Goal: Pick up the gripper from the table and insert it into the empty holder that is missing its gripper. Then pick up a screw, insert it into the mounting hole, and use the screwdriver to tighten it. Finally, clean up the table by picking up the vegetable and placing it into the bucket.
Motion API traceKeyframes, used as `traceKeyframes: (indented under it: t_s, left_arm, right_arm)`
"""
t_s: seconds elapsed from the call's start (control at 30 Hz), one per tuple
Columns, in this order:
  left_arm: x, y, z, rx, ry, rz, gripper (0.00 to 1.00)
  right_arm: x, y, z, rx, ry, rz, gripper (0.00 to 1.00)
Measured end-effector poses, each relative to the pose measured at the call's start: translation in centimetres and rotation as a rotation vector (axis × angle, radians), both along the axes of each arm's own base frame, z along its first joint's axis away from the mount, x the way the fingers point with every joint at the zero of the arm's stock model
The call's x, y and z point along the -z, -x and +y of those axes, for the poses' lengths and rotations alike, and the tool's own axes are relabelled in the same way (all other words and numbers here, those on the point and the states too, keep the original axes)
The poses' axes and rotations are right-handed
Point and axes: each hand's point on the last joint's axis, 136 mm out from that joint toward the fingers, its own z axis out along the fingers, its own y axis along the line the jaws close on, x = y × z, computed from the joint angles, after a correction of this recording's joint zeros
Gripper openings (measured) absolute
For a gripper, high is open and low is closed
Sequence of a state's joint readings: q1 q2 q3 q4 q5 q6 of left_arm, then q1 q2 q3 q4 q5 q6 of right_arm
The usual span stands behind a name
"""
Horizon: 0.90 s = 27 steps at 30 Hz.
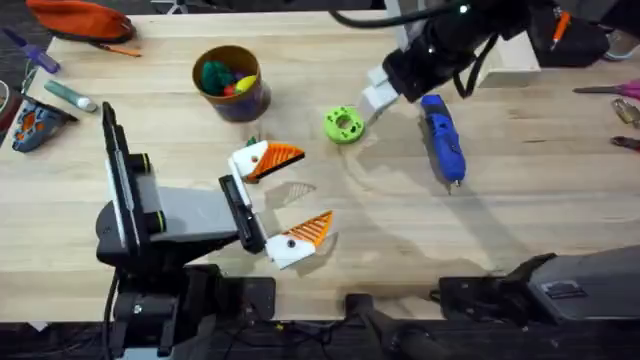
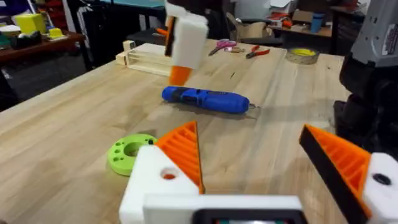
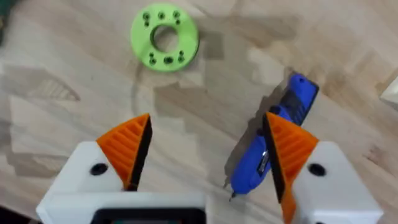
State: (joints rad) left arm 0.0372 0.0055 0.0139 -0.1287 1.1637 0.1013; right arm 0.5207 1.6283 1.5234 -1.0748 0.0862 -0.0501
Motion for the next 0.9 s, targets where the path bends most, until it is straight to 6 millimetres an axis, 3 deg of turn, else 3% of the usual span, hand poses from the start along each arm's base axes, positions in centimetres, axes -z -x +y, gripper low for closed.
traceKeyframes:
  t_s: [0.1, 0.53, 0.77, 0.9]
  left_arm:
    - [0.0, 0.0, 0.0, 0.000, 0.000, 0.000, 0.985]
    - [0.0, 0.0, 0.0, 0.000, 0.000, 0.000, 0.985]
    - [0.0, 0.0, 0.0, 0.000, 0.000, 0.000, 0.985]
    - [0.0, 0.0, 0.0, 0.000, 0.000, 0.000, 0.985]
  right_arm:
    - [0.3, 1.3, 0.2, -0.019, -0.010, 0.057, 0.993]
    - [0.9, 2.3, 0.7, -0.088, -0.027, 0.115, 0.994]
    - [5.6, 1.7, 1.0, -0.081, 0.038, 0.246, 0.994]
    - [6.1, 0.6, 2.1, -0.090, 0.042, 0.252, 0.985]
